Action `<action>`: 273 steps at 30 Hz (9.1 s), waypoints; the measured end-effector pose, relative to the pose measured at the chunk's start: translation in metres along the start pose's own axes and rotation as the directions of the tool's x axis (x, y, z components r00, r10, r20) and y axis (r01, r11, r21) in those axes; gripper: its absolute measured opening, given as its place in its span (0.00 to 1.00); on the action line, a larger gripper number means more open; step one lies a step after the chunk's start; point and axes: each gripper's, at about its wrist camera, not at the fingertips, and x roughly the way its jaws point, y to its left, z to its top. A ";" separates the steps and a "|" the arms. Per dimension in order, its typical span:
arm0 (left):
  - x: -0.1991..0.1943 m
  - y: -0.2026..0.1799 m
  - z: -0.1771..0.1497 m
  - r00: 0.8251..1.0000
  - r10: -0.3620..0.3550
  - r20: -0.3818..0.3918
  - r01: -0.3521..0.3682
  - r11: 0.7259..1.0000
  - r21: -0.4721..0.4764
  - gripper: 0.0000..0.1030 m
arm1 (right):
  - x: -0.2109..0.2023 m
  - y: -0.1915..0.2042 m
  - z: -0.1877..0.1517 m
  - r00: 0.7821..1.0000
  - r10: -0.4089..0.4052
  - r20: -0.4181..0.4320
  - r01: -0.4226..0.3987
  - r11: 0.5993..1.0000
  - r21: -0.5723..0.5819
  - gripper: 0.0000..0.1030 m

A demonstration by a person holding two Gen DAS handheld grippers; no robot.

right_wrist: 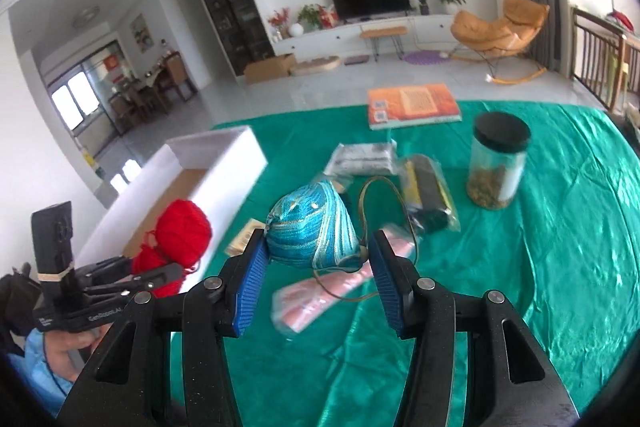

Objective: Organize soft objects

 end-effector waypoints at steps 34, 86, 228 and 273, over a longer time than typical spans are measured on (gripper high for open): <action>0.094 -0.084 -0.082 0.975 0.083 -0.207 -0.040 0.978 0.204 0.98 | 0.075 -0.073 -0.145 0.869 -0.466 -0.166 0.485 0.868 0.103 0.78; 0.147 -0.060 -0.102 0.972 0.144 -0.187 -0.110 0.977 0.184 1.00 | 0.093 -0.081 -0.157 0.828 -0.510 -0.232 0.541 0.836 0.092 0.86; 0.065 -0.080 -0.031 0.992 -0.015 -0.128 0.030 0.992 0.123 1.00 | 0.080 -0.100 -0.141 0.857 -0.483 -0.178 0.510 0.844 0.164 0.81; 0.192 -0.100 -0.072 0.975 0.102 -0.198 -0.056 0.973 0.225 1.00 | 0.090 -0.112 -0.147 0.801 -0.550 -0.237 0.589 0.794 0.148 0.88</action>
